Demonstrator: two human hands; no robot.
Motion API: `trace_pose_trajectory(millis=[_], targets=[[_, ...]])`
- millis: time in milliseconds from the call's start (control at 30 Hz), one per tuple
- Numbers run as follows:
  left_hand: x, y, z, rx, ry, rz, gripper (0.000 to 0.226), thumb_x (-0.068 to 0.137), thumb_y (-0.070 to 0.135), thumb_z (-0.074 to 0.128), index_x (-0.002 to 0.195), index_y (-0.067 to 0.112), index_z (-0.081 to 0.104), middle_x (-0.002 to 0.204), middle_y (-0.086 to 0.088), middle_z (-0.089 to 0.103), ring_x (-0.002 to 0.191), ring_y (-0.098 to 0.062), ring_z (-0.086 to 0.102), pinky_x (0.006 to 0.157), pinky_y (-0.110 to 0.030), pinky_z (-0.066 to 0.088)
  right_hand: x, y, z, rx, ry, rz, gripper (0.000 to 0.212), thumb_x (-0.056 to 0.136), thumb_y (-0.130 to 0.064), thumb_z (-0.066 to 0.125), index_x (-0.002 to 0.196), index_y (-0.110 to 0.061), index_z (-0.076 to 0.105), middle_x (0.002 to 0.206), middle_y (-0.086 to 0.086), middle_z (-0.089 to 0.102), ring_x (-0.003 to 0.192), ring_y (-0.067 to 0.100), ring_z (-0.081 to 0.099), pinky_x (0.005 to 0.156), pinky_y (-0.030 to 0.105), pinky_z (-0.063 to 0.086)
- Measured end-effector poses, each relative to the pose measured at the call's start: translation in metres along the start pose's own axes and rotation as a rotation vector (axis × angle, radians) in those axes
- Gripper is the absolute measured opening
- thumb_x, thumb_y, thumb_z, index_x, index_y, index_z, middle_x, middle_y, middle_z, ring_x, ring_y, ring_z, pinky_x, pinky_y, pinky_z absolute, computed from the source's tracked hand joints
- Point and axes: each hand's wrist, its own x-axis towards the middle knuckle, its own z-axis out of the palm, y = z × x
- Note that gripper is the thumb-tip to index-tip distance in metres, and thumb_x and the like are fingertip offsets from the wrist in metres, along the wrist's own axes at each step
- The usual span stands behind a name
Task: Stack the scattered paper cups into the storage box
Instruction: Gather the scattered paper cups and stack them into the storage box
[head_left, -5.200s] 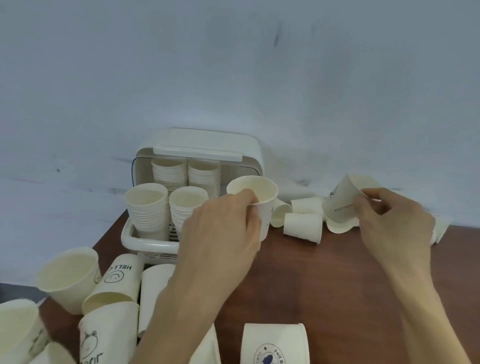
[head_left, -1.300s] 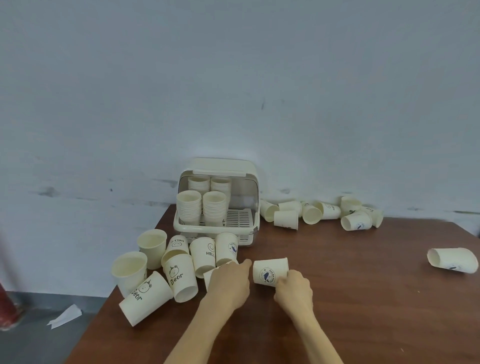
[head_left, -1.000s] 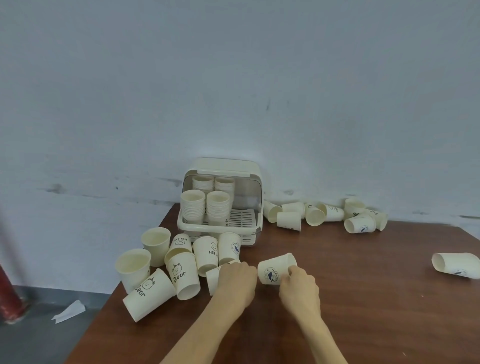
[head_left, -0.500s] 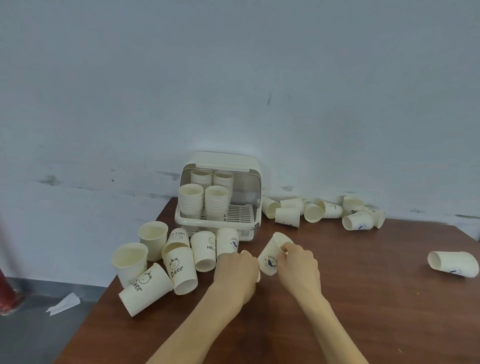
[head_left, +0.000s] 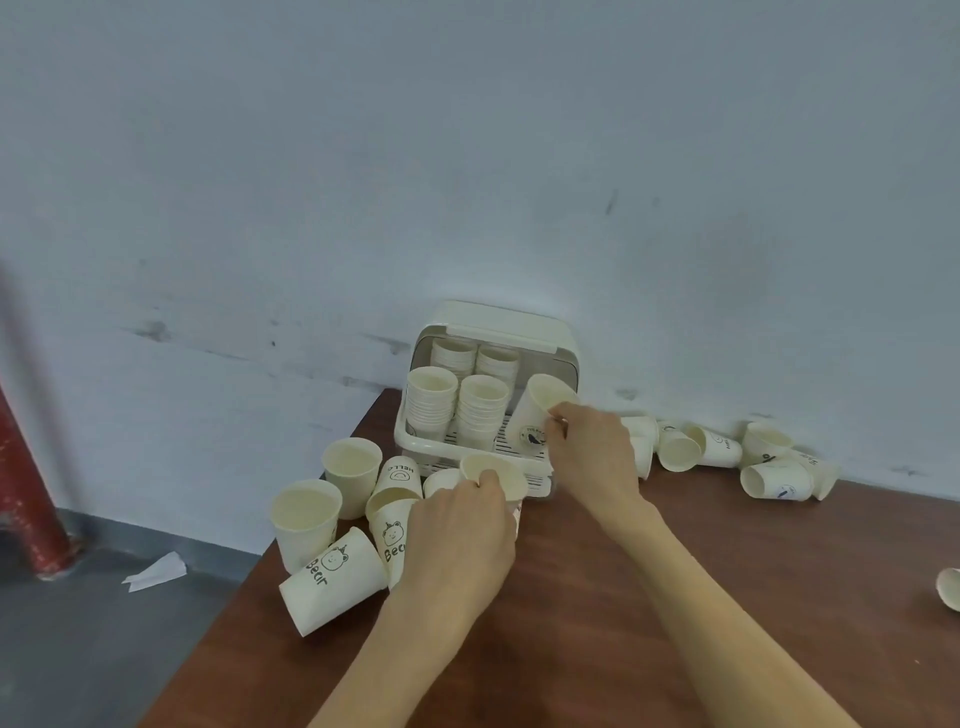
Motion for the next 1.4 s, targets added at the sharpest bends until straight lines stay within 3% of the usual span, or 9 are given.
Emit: trace_pose_trajectory(millis=[200,300,433,567,733,833,1000,1167,1400], targets=[[-0.006,-0.017,-0.001,-0.109,-0.014,-0.037,0.008,0.098,0.028,0.034,0.093,0.023,0.035,0.096,0.002,0.061,0.087,-0.022,0.060,0.064,-0.032,0.032,0.060,-0.028,0.017,0.037,0.033,-0.130,0.027,0.095,-0.016,0.044,0.084,-0.006,0.066,0.066,0.002,0.050,0.069,0.026,0.051,0.061,0.036,0.045],[-0.007,-0.024,-0.001,-0.151,-0.013,-0.063,0.010,0.099,0.029,0.031,0.092,0.023,0.033,0.097,0.002,0.060,0.089,-0.024,0.060,0.064,-0.033,0.035,0.079,-0.030,0.035,0.009,-0.006,-0.165,0.027,0.096,-0.017,0.044,0.091,-0.006,0.068,0.075,0.008,0.064,0.075,0.027,0.057,0.065,0.038,0.049],[-0.004,-0.029,-0.002,-0.178,0.013,-0.079,0.014,0.100,0.032,0.028,0.090,0.024,0.033,0.097,0.003,0.060,0.090,-0.024,0.058,0.068,-0.035,0.039,0.088,-0.025,0.059,-0.075,-0.103,-0.177,0.026,0.096,-0.021,0.043,0.086,-0.011,0.064,0.079,0.007,0.065,0.074,0.029,0.059,0.058,0.033,0.043],[0.006,-0.036,0.001,-0.179,0.056,-0.088,0.013,0.099,0.032,0.030,0.089,0.025,0.032,0.095,0.003,0.059,0.086,-0.022,0.057,0.062,-0.033,0.032,0.086,-0.026,0.068,-0.175,-0.197,-0.190,0.025,0.099,-0.017,0.038,0.089,-0.008,0.060,0.084,0.011,0.062,0.072,0.029,0.053,0.058,0.031,0.036],[0.028,-0.041,0.009,-0.179,0.063,-0.096,0.012,0.101,0.030,0.028,0.091,0.023,0.033,0.094,0.002,0.061,0.086,-0.022,0.058,0.062,-0.032,0.033,0.084,-0.030,0.081,-0.330,-0.300,-0.237,0.015,0.092,-0.005,0.044,0.098,-0.008,0.056,0.098,0.012,0.062,0.093,0.031,0.060,0.061,0.031,0.032],[0.052,-0.048,0.009,-0.166,0.133,-0.113,0.017,0.101,0.031,0.028,0.093,0.022,0.041,0.093,0.002,0.063,0.085,-0.024,0.060,0.065,-0.035,0.040,0.081,-0.028,0.090,-0.311,-0.321,-0.269,0.012,0.085,0.000,0.048,0.089,-0.011,0.050,0.099,0.012,0.061,0.093,0.031,0.059,0.061,0.034,0.037],[0.107,-0.062,0.004,-0.145,0.286,-0.122,0.028,0.102,0.028,0.030,0.098,0.015,0.054,0.091,-0.004,0.064,0.084,-0.031,0.060,0.067,-0.037,0.045,0.070,-0.027,0.093,-0.289,-0.310,-0.281,0.023,0.085,0.002,0.046,0.106,-0.004,0.050,0.107,0.014,0.058,0.099,0.031,0.056,0.064,0.034,0.038],[0.153,-0.077,0.015,-0.171,0.424,-0.093,0.027,0.102,0.021,0.033,0.099,0.010,0.057,0.085,-0.007,0.058,0.077,-0.030,0.056,0.060,-0.034,0.036,0.067,-0.026,0.092,-0.331,-0.304,-0.323,0.028,0.084,0.001,0.048,0.111,-0.003,0.046,0.108,0.014,0.059,0.097,0.031,0.058,0.062,0.032,0.035],[0.175,-0.093,0.046,-0.068,0.302,-0.105,0.028,0.103,0.022,0.031,0.096,0.010,0.055,0.089,-0.008,0.062,0.079,-0.032,0.058,0.062,-0.037,0.042,0.066,-0.025,0.085,-0.360,-0.296,-0.354,0.026,0.085,0.001,0.045,0.110,-0.003,0.046,0.107,0.016,0.059,0.097,0.032,0.057,0.062,0.033,0.033]])
